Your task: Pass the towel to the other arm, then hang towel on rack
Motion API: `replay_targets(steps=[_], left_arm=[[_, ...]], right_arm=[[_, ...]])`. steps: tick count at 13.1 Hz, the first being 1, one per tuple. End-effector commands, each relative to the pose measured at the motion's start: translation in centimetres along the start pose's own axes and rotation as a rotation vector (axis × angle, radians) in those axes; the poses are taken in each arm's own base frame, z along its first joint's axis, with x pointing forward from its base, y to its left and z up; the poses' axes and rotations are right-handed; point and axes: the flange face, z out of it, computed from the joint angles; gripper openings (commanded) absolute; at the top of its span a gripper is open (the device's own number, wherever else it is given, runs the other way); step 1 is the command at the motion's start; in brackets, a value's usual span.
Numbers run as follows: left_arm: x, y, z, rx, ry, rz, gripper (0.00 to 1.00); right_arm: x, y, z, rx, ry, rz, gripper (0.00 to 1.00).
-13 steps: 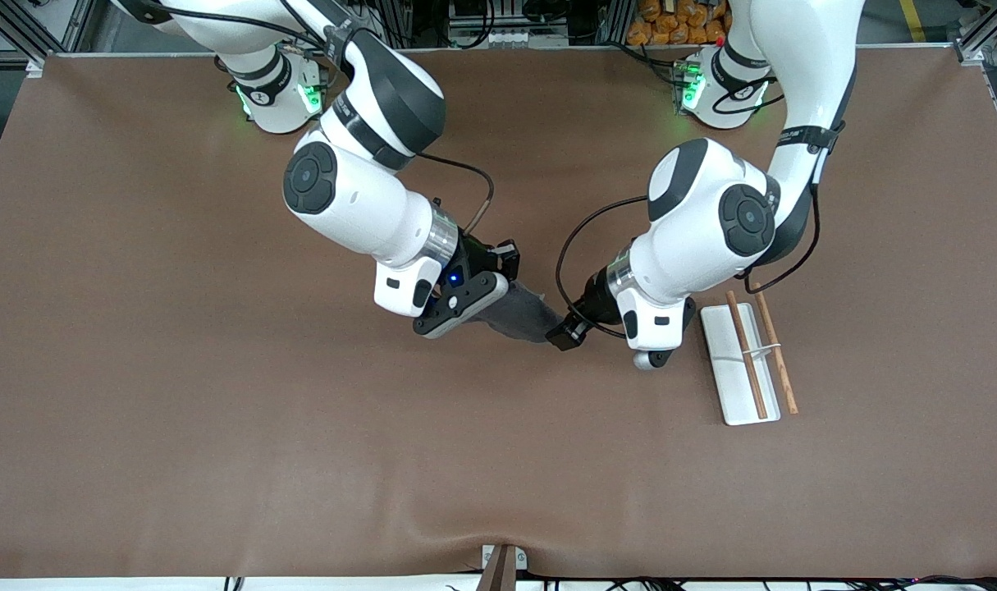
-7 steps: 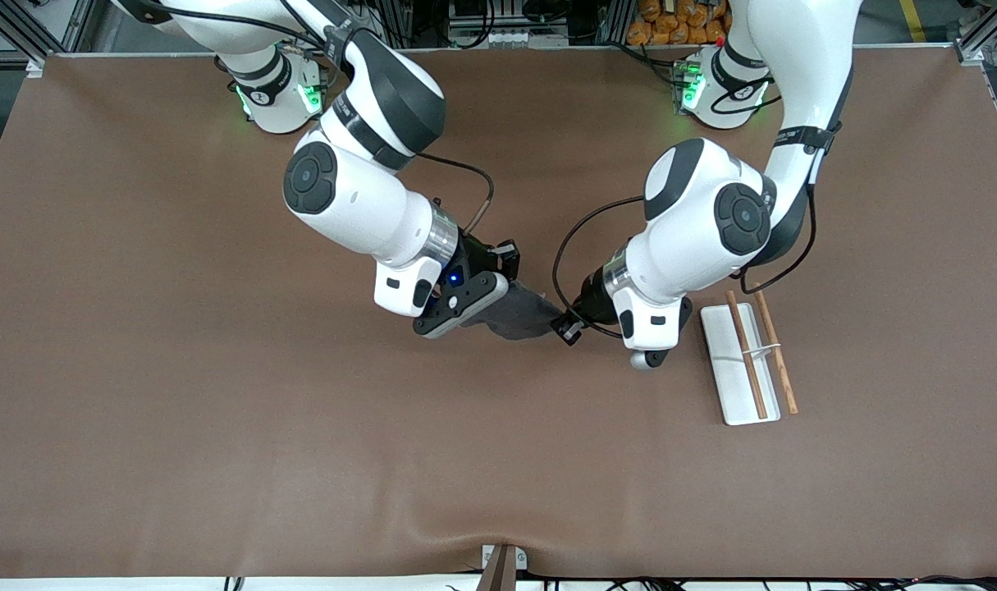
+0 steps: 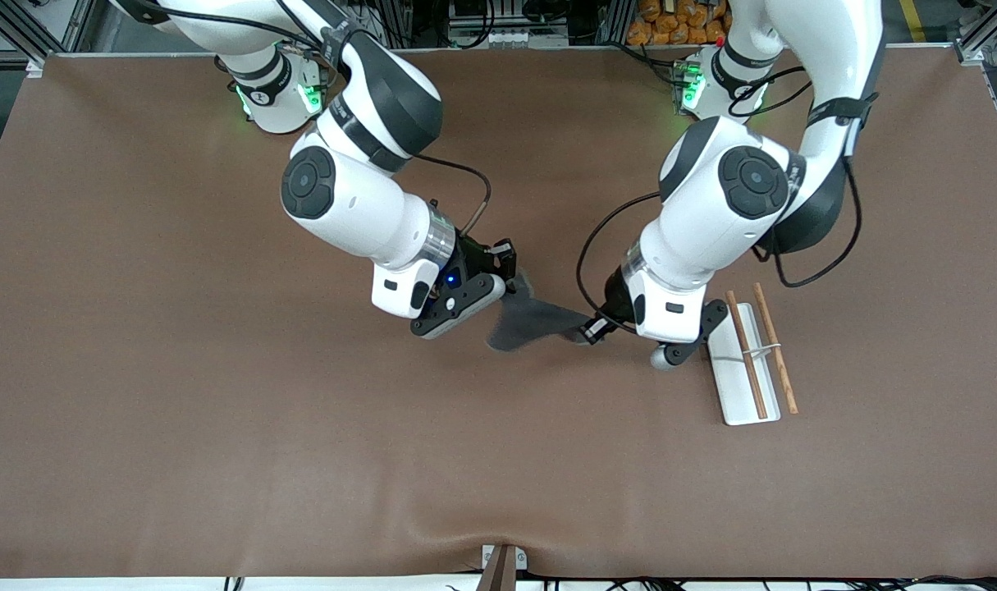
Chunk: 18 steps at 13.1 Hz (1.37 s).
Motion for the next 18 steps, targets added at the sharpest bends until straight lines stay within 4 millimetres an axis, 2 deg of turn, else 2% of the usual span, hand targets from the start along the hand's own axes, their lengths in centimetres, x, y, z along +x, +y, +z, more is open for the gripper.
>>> replay_targets(steps=[1, 3, 5, 7, 11, 12, 14, 15, 17, 18], left_arm=[[3.1, -3.4, -2.0, 0.111, 0.013, 0.132, 0.0], [6.3, -6.4, -1.9, 0.195, -0.02, 0.234, 0.0], [9.3, -9.2, -1.6, 0.268, -0.039, 0.312, 0.0], [11.7, -11.8, -1.0, 0.333, -0.034, 0.369, 0.0], [17.1, -16.3, -1.7, 0.34, -0.051, 0.382, 0.0], [18.6, -17.7, -1.4, 0.341, -0.063, 0.393, 0.0], [21.2, -20.4, -1.5, 0.341, -0.082, 0.418, 0.0], [22.5, -22.0, -1.1, 0.341, -0.1, 0.424, 0.0], [25.5, -25.9, 1.6, 0.342, -0.16, 0.417, 0.0], [26.4, -27.0, 2.4, 0.342, -0.172, 0.418, 0.0]], right_arm=[[-0.3, 1.0, -2.1, 0.006, -0.036, 0.018, 1.0], [-0.6, 1.5, -3.7, -0.001, -0.064, 0.022, 1.0], [-0.9, 3.7, -6.1, -0.026, -0.101, 0.048, 1.0], [-1.0, 7.4, -9.3, -0.041, -0.129, 0.102, 1.0], [-2.6, 15.8, -16.2, -0.144, -0.192, 0.207, 1.0], [-3.1, 17.2, -17.9, -0.219, -0.194, 0.208, 1.0], [-4.8, 20.0, -20.3, -0.255, -0.256, 0.251, 1.0], [-5.5, 20.8, -21.7, -0.278, -0.262, 0.269, 1.0], [-7.4, 22.4, -24.7, -0.381, -0.245, 0.297, 1.0], [-8.7, 23.1, -26.2, -0.402, -0.24, 0.323, 1.0]])
